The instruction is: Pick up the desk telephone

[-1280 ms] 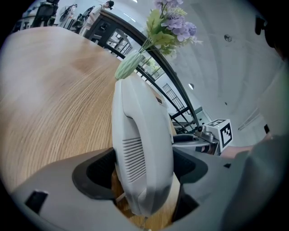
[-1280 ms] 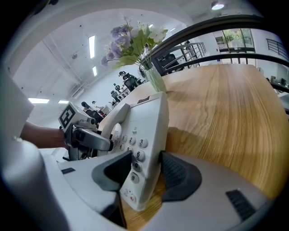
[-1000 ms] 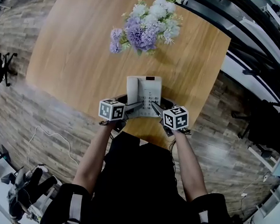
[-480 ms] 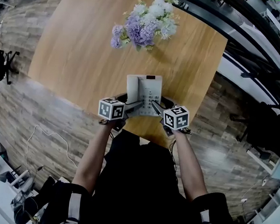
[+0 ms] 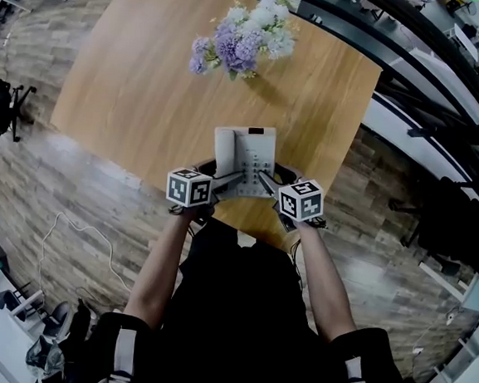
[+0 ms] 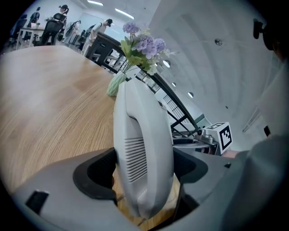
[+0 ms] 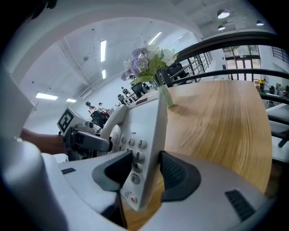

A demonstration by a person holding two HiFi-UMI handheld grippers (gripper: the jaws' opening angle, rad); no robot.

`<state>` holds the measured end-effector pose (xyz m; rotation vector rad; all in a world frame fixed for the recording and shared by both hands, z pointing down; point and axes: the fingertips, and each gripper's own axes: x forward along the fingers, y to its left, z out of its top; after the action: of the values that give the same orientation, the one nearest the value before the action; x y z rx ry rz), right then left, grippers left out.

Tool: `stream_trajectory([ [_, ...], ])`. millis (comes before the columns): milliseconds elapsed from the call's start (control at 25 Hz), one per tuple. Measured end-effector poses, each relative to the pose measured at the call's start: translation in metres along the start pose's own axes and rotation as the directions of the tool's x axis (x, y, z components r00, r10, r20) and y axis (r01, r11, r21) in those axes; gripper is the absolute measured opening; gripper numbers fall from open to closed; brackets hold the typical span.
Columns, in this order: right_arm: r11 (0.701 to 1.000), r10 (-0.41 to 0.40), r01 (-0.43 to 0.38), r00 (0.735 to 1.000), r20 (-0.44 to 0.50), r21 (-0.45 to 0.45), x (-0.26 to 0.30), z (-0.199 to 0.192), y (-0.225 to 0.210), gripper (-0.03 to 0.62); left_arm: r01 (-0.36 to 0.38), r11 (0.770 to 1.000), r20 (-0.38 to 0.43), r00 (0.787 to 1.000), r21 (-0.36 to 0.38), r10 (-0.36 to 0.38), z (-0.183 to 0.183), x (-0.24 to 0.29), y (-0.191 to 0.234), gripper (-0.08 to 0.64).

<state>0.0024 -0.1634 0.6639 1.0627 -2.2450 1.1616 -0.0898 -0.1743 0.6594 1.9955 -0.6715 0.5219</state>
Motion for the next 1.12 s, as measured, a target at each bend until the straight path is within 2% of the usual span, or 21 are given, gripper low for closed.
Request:
stream_trajectory([
  [360,0.999,0.020,-0.019,1.000,0.024,-0.036,-0.019,-0.002,0.013,0.209,-0.014,1.000,0.071,0.997,-0.006,0.014,-0.005,-0.014,-0.020,0.388],
  [720,0.994,0.033,-0.030,0.999,0.030,-0.107,-0.035,-0.005,0.024,0.209,-0.035,0.999,0.108,0.994,-0.004,0.035,-0.016,-0.025,-0.037,0.388],
  [1120,0.992,0.060,-0.050,0.995,0.085,-0.113,-0.061,-0.002,0.028,0.209,-0.062,0.997,0.156,0.986,0.046,0.054,-0.010,-0.033,-0.065,0.388],
])
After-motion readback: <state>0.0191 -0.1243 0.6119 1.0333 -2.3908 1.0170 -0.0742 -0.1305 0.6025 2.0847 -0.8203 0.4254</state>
